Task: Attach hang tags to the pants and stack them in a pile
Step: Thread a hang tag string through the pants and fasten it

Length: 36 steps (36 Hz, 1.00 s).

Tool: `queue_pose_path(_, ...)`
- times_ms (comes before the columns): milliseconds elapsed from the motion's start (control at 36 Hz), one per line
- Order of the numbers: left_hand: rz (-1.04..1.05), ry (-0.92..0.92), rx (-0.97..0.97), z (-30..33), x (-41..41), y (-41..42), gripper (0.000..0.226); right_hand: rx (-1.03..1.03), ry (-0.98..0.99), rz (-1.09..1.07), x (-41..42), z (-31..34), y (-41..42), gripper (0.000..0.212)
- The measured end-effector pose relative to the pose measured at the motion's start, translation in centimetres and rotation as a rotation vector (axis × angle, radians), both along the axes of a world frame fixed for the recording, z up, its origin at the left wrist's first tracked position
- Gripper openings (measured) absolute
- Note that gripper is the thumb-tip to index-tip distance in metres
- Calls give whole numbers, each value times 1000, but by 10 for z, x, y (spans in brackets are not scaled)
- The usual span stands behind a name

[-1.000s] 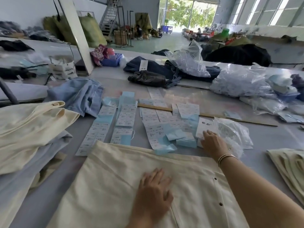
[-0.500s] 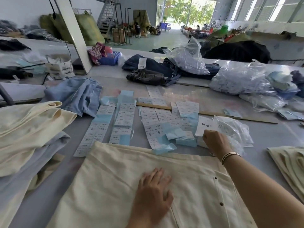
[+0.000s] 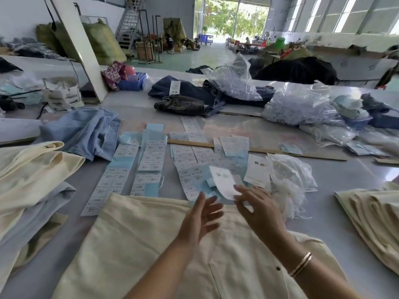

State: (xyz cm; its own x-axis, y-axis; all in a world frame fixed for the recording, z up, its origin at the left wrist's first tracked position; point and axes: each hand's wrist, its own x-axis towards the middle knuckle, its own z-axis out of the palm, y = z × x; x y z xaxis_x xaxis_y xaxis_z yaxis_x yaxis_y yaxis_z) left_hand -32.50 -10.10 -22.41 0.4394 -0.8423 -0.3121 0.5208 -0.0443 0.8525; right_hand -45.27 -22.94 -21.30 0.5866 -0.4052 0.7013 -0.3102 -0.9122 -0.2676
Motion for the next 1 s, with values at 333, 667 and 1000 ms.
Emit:
queue_pose_path(333,-31,-898,289,-16,5,-43,13,454,246,-66,16,-12,-59,28)
queue_pose_path(667,-353,-1771,330,-34,11,-55,38,125,784,-129,30,-60,-65,35)
queue_pose_path(1000,-328,-1733,311,-53,3,-55,52,459,419,-48,20,-53,-67,31)
